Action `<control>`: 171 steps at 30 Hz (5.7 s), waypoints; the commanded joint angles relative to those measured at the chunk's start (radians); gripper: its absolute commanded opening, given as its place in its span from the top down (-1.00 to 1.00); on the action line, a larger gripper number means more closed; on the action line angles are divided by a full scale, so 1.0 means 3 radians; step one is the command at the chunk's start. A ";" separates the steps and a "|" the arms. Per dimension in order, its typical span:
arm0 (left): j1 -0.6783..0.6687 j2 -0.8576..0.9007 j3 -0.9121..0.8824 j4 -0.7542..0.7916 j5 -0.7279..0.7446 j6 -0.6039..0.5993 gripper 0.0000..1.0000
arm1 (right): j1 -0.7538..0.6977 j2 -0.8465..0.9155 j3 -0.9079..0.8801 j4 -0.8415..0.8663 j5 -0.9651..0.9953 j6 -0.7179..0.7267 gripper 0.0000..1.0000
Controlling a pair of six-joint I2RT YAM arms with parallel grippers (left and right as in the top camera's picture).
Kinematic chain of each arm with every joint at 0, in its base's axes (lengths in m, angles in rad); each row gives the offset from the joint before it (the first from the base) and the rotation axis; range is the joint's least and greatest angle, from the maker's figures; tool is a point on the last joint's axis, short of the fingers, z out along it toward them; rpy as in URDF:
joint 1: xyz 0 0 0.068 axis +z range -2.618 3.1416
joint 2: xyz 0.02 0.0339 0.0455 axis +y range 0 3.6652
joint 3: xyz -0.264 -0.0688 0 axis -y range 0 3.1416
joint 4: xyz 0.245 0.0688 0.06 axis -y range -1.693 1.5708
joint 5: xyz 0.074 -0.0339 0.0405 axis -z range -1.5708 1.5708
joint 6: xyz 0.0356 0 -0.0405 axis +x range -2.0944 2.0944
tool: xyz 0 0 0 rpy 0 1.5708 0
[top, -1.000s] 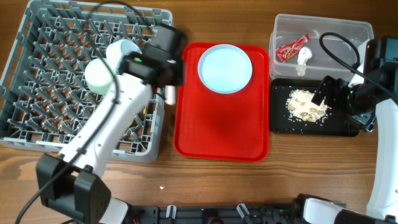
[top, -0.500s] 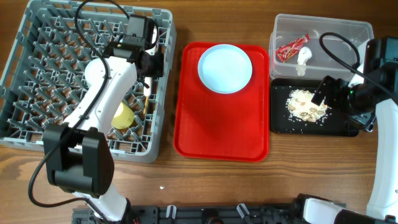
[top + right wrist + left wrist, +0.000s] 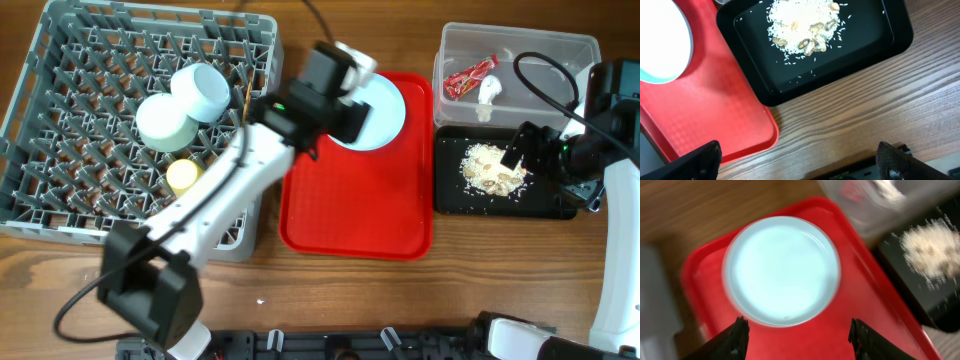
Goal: Sort waste into correct bins and load items into the dishwasher rack
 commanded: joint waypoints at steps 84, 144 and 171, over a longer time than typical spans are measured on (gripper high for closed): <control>0.1871 -0.0838 0.0028 -0.1162 -0.0015 -0.1040 -1.00 | 0.0524 -0.0031 0.0065 0.1174 -0.0582 -0.0403 -0.99; 0.1745 -0.4328 -0.1987 -0.1848 0.0200 -0.0750 -1.00 | 0.1100 -0.4667 -0.4692 0.5522 -0.0064 -0.0762 -0.99; 0.1745 -0.4328 -0.1987 -0.1848 0.0200 -0.0750 -1.00 | 0.1017 -0.4665 -0.5072 0.5034 -0.0061 -0.1092 -0.99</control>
